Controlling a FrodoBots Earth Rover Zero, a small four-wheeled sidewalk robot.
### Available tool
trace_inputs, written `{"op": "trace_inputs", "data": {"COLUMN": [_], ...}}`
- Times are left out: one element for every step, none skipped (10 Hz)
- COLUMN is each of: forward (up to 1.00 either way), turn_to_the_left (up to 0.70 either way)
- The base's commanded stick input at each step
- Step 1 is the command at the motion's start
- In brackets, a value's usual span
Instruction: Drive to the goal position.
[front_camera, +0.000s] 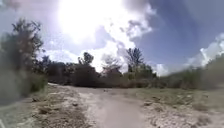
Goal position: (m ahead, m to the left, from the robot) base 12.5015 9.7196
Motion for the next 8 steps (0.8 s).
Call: {"op": "trace_inputs", "data": {"forward": [0.70, 0.70, 0.70, 0.70, 0.70, 0.70, 0.70, 0.70], "turn_to_the_left": [0.35, 0.35, 0.25, 0.04, 0.00, 0.00, 0.00, 0.00]}}
